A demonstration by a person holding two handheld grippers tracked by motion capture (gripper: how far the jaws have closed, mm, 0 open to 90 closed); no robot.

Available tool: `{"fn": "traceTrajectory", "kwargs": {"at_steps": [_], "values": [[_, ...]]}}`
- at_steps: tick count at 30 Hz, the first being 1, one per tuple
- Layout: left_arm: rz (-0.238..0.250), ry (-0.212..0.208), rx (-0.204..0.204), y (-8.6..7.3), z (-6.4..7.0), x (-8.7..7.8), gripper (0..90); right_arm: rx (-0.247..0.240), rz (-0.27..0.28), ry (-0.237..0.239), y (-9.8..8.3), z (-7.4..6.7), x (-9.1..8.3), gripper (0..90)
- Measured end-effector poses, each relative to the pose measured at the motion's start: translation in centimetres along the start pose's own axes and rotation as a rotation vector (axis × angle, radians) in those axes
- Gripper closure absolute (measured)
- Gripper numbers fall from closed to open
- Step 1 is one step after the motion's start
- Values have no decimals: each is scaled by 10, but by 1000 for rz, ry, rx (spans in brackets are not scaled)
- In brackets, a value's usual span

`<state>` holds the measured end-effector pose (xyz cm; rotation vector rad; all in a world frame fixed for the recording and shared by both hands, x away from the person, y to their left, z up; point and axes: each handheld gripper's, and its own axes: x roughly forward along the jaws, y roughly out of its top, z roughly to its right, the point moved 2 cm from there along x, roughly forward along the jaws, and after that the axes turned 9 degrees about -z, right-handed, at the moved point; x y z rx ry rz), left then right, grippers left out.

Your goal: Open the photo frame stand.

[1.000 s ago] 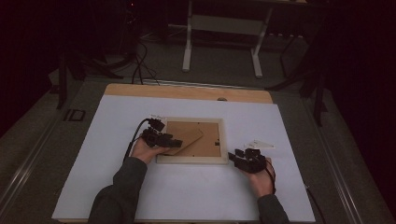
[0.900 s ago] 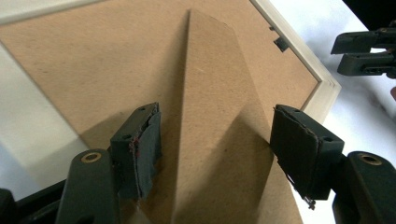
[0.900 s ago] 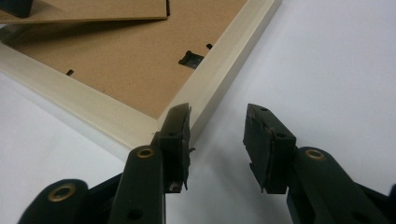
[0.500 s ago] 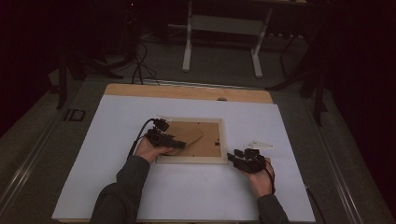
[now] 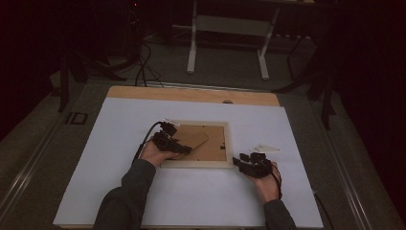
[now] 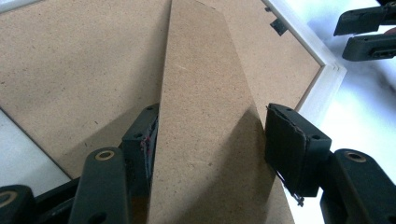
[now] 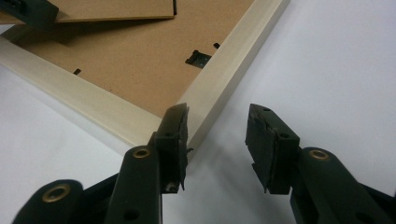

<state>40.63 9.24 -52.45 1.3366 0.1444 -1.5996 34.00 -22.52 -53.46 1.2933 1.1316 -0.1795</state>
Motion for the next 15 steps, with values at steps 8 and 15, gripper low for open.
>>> {"fn": "traceTrajectory", "kwargs": {"at_steps": [8, 15], "values": [[-2, 43, 39, 0, 4, 0, 415, 3, 0, -1, 0, 1, 0, 577], [3, 71, 62, 0, 8, -1, 415, 8, 3, 4, 3, 1, 0, 577]]}}
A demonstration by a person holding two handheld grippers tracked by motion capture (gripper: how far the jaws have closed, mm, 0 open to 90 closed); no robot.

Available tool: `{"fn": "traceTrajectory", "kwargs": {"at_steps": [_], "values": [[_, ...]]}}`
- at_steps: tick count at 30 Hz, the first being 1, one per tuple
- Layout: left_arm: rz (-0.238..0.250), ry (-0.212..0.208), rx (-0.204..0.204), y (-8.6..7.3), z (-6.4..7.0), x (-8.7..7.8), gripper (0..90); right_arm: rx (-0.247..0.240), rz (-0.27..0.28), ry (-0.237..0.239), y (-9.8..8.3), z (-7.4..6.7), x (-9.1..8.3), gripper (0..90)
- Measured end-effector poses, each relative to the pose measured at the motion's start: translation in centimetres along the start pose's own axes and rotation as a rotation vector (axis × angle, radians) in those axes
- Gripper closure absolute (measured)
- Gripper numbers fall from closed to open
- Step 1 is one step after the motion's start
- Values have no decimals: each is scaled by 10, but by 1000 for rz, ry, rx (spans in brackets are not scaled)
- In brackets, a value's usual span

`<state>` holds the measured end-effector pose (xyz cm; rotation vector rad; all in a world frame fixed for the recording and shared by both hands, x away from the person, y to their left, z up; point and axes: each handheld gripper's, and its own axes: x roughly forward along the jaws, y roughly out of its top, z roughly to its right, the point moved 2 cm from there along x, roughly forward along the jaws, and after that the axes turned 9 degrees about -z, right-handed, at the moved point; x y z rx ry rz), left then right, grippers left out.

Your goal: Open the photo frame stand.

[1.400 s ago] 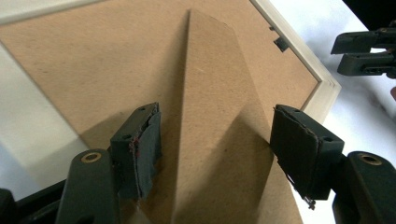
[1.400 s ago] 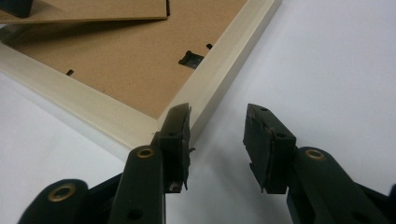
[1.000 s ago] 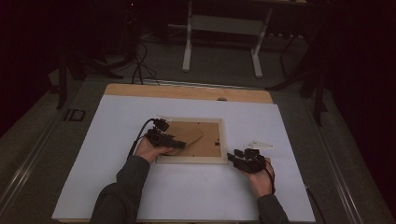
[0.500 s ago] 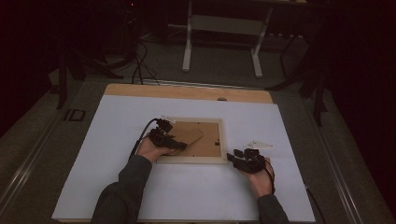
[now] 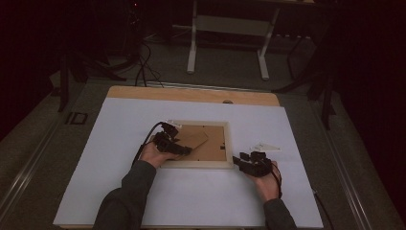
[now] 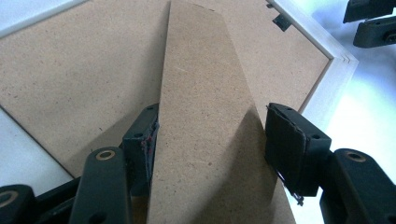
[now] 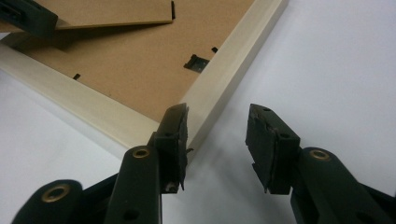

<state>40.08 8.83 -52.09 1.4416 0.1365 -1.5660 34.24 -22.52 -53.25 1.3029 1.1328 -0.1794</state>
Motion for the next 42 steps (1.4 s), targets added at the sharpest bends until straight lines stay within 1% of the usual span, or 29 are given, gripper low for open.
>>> {"fn": "traceTrajectory", "kwargs": {"at_steps": [1, 5, 6, 9, 11, 12, 14, 16, 17, 19, 20, 21, 23, 25, 28, 29, 31, 32, 33, 36, 37, 39, 40, 42], "values": [[1, 10, 9, 0, 1, 0, 415, -5, -2, -3, 1, 0, 0, 577], [4, 24, 20, 0, 3, -1, 414, -8, 0, 3, 5, -1, 1, 577], [7, 37, 31, 0, 5, -3, 414, -15, 0, 2, 9, -2, 3, 578], [14, 56, 52, 0, 9, -4, 414, -19, -4, 1, 13, -2, 5, 578], [17, 60, 55, 0, 9, -5, 414, -18, -5, 0, 15, -2, 5, 578], [21, 69, 63, 0, 11, -6, 414, -18, -4, -2, 20, -2, 6, 578], [29, 81, 75, 0, 14, -7, 414, -22, 0, -3, 22, -2, 6, 578], [38, 102, 92, -1, 17, -8, 414, -28, 2, -7, 29, -2, 6, 578], [38, 102, 92, -1, 17, -8, 414, -28, 2, -7, 29, -2, 6, 578], [56, 118, 102, -4, 20, -10, 414, -35, -6, -21, 36, -1, 7, 579], [56, 118, 102, -4, 20, -10, 414, -36, -9, -25, 38, 0, 7, 579], [66, 132, 110, -5, 23, -11, 414, -38, -11, -27, 40, 0, 7, 579], [71, 137, 113, -6, 24, -11, 414, -46, -14, -29, 42, 0, 7, 579], [87, 153, 122, -8, 27, -12, 414, -50, -13, -31, 48, 0, 6, 586], [98, 173, 139, -10, 31, -13, 414, -36, -8, -35, 55, 3, 4, 599], [98, 173, 139, -10, 31, -13, 413, -36, -8, -35, 55, 3, 4, 599], [110, 193, 156, -11, 34, -14, 413, -16, 1, -24, 63, 5, 2, 607], [110, 193, 156, -11, 34, -14, 413, -16, 1, -24, 63, 5, 2, 607], [118, 200, 159, -12, 36, -15, 413, -10, 3, -25, 67, 7, 1, 610], [130, 207, 165, -13, 39, -17, 413, -3, 3, -22, 72, 8, 1, 611], [138, 220, 177, -14, 41, -17, 413, -3, 3, -23, 74, 9, 1, 611], [145, 233, 186, -16, 43, -18, 413, 4, -4, -20, 76, 10, 2, 610], [145, 233, 186, -16, 43, -18, 413, 4, -5, -20, 77, 11, 2, 610], [158, 252, 200, -18, 46, -18, 413, 5, -8, -19, 79, 12, 3, 607]]}}
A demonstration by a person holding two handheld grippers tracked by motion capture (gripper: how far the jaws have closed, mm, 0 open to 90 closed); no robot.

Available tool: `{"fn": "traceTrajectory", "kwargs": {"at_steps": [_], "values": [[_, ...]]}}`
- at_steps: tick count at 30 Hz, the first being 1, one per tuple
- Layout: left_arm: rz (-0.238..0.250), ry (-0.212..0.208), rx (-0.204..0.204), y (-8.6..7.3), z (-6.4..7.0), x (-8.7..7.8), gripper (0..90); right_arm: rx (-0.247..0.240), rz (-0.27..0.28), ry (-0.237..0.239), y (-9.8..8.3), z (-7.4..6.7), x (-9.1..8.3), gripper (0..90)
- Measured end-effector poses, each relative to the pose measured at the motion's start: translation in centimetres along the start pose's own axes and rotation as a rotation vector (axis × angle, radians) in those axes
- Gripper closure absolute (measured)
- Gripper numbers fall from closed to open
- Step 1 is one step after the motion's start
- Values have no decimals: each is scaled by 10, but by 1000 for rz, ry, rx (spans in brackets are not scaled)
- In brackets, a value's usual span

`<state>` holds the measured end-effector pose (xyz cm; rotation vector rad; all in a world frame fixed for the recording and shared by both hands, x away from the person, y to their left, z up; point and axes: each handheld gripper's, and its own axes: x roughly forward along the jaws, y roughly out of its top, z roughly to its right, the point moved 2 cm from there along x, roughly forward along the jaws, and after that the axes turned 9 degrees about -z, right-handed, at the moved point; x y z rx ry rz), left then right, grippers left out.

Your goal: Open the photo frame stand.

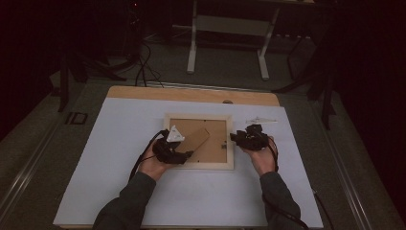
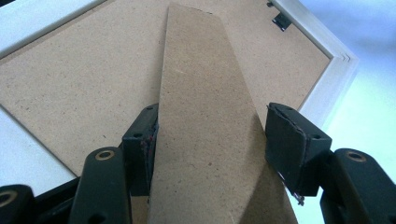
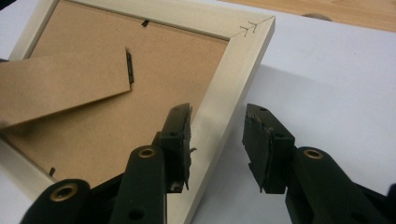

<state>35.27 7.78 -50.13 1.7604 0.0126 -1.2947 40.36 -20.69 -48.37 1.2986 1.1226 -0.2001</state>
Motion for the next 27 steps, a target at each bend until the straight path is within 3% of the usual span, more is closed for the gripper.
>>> {"fn": "traceTrajectory", "kwargs": {"at_steps": [5, 11, 18, 21, 27], "values": [[15, 29, 17, -1, 5, -2, 413, 9, -7, 6, 7, 0, 2, 589], [35, 60, 49, -5, 10, -5, 412, 38, -31, 46, 15, 5, 8, 525], [45, 66, 53, -6, 12, -5, 412, 77, -34, 83, 18, 11, 13, 536], [54, 80, 63, -7, 14, -6, 411, 94, -30, 135, 21, 13, 15, 547], [61, 89, 80, -7, 15, -6, 411, 114, -55, 154, 24, 17, 19, 551]]}}
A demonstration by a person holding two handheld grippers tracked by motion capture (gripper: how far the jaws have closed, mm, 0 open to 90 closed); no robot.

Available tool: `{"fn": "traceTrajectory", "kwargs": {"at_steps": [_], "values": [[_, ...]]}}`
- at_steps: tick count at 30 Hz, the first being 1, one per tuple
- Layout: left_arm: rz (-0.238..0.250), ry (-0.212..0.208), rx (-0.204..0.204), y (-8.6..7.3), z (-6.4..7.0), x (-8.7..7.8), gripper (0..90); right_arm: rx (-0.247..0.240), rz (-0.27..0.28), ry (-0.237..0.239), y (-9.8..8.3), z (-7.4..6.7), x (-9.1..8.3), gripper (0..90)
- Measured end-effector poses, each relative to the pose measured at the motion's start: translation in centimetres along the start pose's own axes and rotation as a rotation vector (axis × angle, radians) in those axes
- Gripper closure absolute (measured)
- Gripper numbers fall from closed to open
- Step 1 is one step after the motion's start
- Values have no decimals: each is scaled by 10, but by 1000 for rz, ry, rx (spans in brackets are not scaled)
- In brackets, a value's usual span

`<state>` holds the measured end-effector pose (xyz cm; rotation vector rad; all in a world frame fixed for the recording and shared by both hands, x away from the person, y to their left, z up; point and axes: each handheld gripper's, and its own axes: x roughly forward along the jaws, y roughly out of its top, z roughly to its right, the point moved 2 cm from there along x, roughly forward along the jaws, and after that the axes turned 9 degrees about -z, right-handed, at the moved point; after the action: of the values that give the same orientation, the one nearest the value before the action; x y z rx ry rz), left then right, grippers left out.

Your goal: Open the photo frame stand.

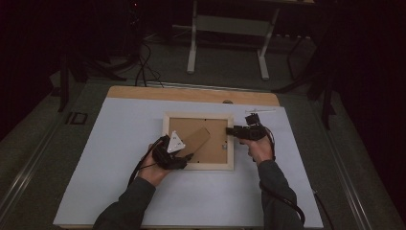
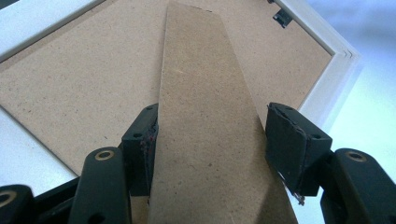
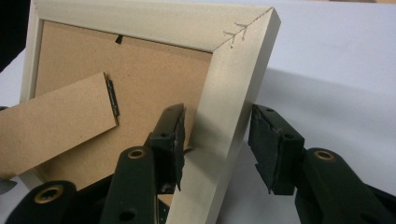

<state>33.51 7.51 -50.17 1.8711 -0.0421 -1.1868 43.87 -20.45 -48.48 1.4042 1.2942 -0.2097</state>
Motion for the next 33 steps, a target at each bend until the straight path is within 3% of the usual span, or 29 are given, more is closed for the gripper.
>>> {"fn": "traceTrajectory", "kwargs": {"at_steps": [11, 19, 20, 21, 22, 27, 33], "values": [[27, 6, 26, -2, 2, -3, 410, -1, -11, 63, -1, 5, -3, 578], [35, 5, 32, -4, 2, -3, 408, 5, 4, 63, -3, 2, -6, 587], [43, -22, 10, -5, 0, -3, 407, 6, 7, 60, -3, 2, -7, 588], [43, -22, 10, -5, 0, -3, 407, 6, 7, 60, -3, 2, -7, 588], [49, -60, -4, -5, -3, -4, 409, 6, 15, 59, -4, 1, -7, 590], [44, -78, -11, -5, -5, -4, 398, 20, 30, 61, -6, 1, -8, 594], [61, -126, -65, -3, -13, -8, 392, 17, 37, 57, -6, 0, -9, 595]]}}
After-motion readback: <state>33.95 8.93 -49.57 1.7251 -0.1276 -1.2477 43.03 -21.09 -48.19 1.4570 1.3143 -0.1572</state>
